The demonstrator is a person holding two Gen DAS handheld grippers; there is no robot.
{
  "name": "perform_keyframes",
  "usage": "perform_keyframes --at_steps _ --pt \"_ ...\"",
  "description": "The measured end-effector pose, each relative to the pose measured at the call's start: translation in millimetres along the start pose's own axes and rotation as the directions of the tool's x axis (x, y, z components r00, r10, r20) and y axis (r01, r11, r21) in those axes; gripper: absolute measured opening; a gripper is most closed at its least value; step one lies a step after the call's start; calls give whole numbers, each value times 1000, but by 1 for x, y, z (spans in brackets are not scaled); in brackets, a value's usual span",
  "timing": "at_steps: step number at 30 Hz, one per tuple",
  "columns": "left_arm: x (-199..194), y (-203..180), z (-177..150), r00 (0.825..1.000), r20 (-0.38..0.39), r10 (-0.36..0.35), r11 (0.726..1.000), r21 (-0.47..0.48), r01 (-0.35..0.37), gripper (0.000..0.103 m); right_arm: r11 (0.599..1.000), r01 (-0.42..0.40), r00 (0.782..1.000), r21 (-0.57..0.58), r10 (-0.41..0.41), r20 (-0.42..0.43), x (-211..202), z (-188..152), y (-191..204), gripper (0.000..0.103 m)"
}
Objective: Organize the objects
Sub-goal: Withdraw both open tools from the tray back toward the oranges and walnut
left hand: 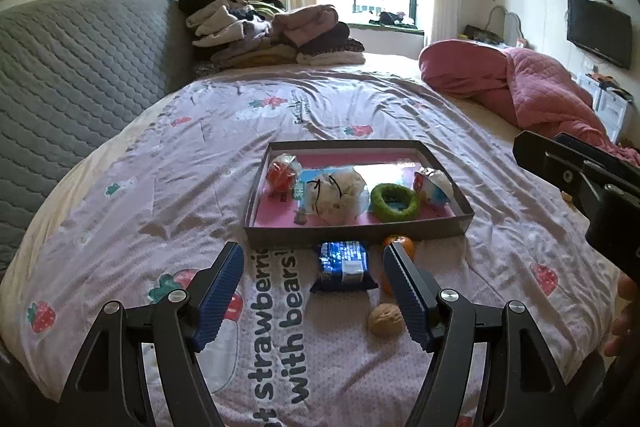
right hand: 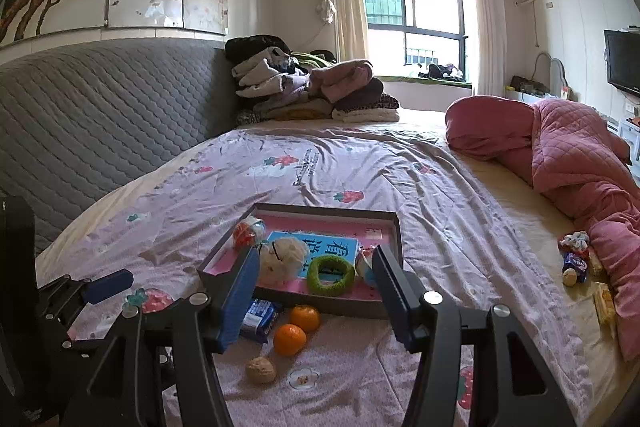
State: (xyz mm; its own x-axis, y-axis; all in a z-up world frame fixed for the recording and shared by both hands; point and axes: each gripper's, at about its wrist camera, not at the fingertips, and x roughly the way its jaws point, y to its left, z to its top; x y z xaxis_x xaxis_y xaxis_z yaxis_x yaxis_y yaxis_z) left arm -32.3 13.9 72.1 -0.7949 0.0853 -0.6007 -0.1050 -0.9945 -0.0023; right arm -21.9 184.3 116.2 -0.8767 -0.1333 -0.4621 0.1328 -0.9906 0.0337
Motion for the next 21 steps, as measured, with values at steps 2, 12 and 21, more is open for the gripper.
perform_keyframes --at_steps 2,12,21 --pt "0 -1 -2 1000 1 -1 1000 5 1 74 1000 -2 1000 -1 2 -1 0 -1 0 58" --pt "10 -8 -13 999 -37 -16 1000 21 17 74 1000 -8 1000 -2 8 -22 5 -6 -1 58" --pt "19 -8 -25 997 -72 -26 999 21 28 74 1000 -9 999 -5 9 -45 11 -16 0 58"
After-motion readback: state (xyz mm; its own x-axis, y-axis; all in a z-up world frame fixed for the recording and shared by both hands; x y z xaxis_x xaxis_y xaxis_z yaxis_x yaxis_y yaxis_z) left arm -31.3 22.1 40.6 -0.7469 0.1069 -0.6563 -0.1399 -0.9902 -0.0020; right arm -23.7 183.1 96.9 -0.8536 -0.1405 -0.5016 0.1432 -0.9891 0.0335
